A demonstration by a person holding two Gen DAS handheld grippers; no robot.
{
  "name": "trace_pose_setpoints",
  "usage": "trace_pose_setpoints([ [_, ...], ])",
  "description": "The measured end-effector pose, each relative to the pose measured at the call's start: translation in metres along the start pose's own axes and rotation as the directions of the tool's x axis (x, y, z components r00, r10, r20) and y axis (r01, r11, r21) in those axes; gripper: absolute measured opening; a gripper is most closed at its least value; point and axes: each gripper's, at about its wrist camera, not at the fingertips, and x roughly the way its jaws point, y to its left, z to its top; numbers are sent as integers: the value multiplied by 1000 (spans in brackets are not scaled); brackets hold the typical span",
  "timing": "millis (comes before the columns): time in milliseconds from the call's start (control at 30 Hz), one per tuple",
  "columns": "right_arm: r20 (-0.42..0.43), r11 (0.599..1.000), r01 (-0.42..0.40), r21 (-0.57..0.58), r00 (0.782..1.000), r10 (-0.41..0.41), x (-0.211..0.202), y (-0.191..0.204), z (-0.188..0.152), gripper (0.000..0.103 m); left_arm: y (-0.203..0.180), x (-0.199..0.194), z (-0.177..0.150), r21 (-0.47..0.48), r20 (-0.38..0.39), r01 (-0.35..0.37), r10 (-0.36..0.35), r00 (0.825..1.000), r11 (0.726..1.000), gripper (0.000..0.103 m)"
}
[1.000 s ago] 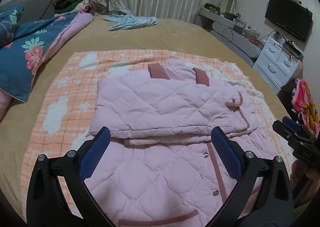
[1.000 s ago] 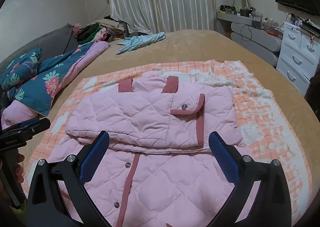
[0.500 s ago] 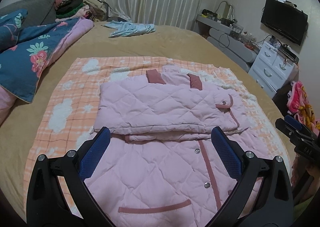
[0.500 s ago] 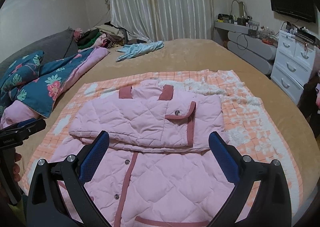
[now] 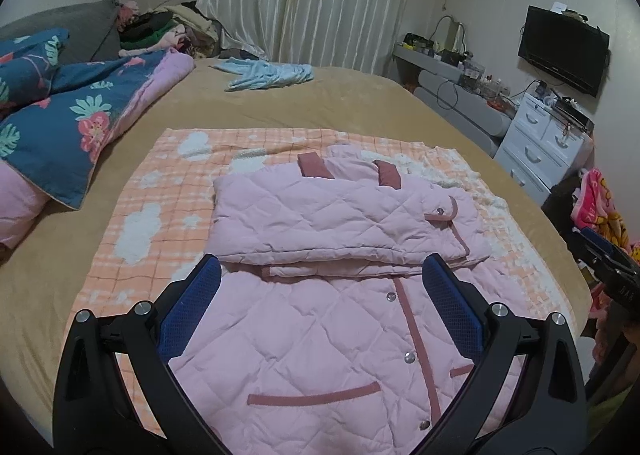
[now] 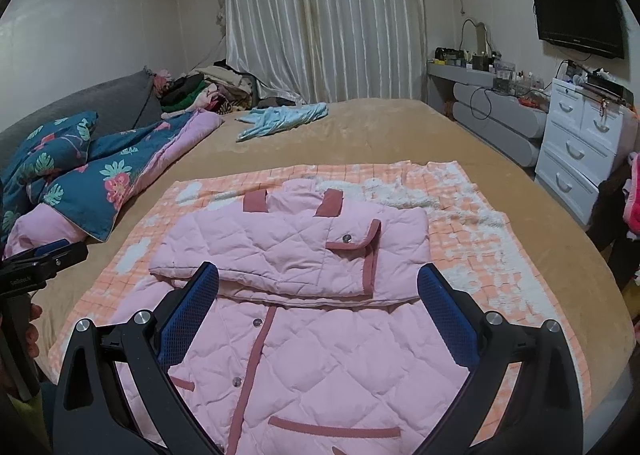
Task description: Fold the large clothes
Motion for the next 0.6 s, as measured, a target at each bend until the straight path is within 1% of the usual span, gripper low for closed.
trace_pose_setpoints([
  [300, 20, 1000, 22, -7, 1000, -22, -23, -9, -15, 99, 2, -17, -17, 14, 16, -26, 26, 1000, 1000, 95],
  [600, -2, 999, 53, -3, 999, -53, -33, -22, -36, 99, 9, -19, -43, 11, 0, -60, 60, 998, 998, 95],
])
